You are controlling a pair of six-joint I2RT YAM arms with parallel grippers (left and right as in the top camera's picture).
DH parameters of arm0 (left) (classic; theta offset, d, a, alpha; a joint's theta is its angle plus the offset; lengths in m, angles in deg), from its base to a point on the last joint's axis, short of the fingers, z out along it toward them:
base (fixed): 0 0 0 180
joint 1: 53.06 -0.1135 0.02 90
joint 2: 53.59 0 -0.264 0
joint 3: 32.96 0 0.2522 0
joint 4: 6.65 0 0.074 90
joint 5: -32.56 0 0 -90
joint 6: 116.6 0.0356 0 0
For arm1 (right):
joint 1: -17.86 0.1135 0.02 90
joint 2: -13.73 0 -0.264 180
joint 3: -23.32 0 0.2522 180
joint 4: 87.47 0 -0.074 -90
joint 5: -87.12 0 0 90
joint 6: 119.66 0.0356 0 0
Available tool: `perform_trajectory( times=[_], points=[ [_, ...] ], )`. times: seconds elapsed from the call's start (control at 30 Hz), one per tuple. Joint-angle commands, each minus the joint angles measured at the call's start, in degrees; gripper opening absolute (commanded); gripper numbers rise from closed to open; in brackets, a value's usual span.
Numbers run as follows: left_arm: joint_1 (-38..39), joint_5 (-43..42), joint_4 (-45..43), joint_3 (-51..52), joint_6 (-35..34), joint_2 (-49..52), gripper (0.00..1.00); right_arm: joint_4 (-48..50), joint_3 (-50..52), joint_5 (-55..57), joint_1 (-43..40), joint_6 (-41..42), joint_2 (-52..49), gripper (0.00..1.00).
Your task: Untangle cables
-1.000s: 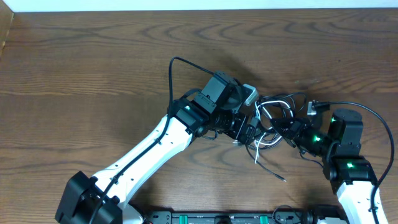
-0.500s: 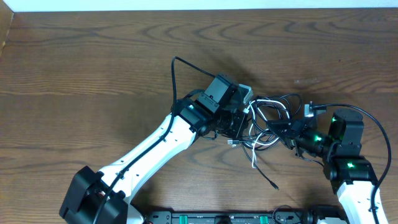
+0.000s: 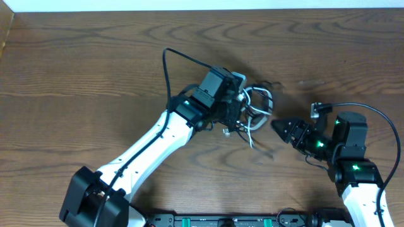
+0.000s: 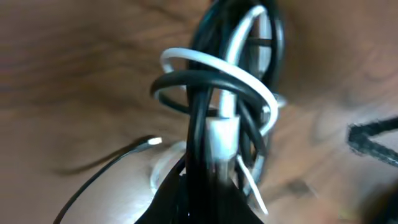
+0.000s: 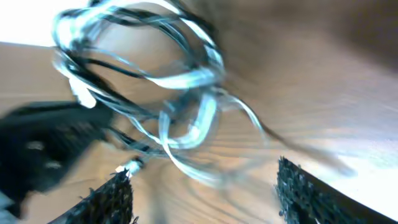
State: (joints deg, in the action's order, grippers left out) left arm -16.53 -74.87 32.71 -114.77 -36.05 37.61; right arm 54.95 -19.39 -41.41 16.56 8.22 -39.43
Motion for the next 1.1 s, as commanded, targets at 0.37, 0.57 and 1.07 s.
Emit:
perform_trajectory(
  times=[0.37, 0.57, 1.07],
  points=[
    [-0.7, -12.0, 1.3, -0.4, 18.9, 0.3, 0.07, 10.3, -0.2, -3.0, 0.1, 0.5, 0.3, 0.43],
    [-0.7, -16.1, 1.3, -0.4, 18.9, 0.3, 0.07, 10.4, -0.2, -1.9, 0.2, 21.9, -1.4, 0.29],
    [1.7, -16.4, 1.3, -0.4, 18.9, 0.3, 0.07, 19.2, -0.2, -0.8, 0.2, 35.4, -9.7, 0.20]
  ],
)
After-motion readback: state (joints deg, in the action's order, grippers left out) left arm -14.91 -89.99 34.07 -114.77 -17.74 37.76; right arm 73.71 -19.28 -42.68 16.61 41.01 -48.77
